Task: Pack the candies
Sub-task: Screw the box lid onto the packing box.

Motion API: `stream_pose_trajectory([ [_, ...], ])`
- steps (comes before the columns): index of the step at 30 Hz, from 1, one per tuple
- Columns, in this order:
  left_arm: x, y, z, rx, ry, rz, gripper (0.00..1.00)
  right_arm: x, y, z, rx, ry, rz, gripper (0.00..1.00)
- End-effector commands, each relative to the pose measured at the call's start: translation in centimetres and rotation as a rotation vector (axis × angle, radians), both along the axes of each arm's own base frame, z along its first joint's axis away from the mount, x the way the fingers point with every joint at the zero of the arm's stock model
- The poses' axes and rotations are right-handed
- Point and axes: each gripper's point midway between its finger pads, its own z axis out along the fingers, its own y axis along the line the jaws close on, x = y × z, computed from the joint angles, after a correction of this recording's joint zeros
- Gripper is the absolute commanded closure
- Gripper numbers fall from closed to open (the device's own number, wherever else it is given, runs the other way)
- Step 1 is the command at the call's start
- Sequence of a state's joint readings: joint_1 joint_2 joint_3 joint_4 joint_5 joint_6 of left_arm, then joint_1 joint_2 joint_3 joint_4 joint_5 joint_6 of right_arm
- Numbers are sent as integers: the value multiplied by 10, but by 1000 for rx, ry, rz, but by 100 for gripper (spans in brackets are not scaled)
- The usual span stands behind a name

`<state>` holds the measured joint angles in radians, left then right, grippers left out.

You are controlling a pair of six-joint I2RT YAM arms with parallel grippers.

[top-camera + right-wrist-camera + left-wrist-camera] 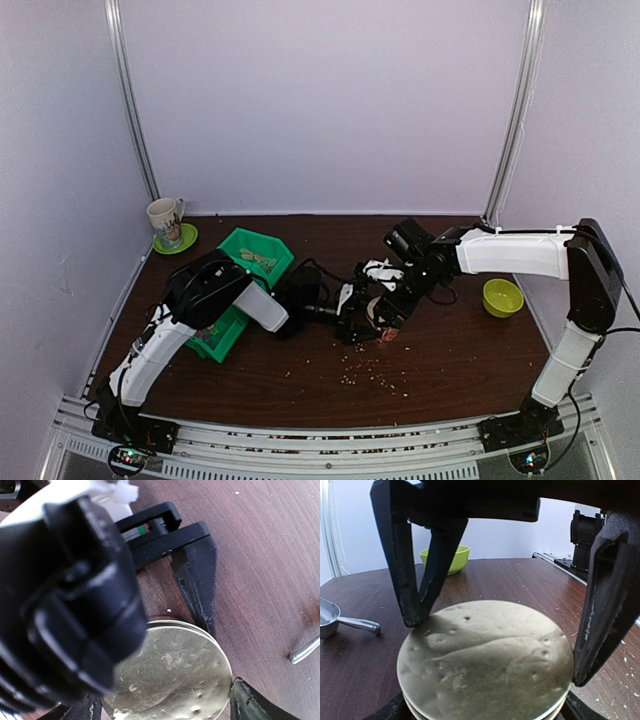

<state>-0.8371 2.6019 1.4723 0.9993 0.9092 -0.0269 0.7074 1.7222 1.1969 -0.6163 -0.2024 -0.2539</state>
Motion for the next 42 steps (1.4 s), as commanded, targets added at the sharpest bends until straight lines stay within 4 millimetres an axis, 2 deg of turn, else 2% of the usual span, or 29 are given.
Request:
stream_pose_trajectory([
  [1,1,38,-116,284,171,133,19,-3,-1,-8,3,21,-40,18],
  [9,17,42,-121,328,152,243,20,5,4,-3,38,9,-109,23],
  [16,40,50,-131,408,143,387,20,28,7,3,70,-10,-296,23],
  [20,45,53,-130,419,139,423,20,40,10,6,92,-20,-393,21],
  [24,43,54,-129,414,135,422,20,45,14,12,120,-26,-420,14],
  [29,40,54,-130,407,135,406,20,39,12,30,147,-50,-374,0],
  [36,29,52,-128,390,115,329,20,21,-8,48,91,-82,-238,1],
  [39,9,51,-121,348,110,202,18,12,-19,52,25,-106,-126,0],
  [42,-5,52,-115,311,112,108,17,-2,-17,63,35,-133,20,0],
])
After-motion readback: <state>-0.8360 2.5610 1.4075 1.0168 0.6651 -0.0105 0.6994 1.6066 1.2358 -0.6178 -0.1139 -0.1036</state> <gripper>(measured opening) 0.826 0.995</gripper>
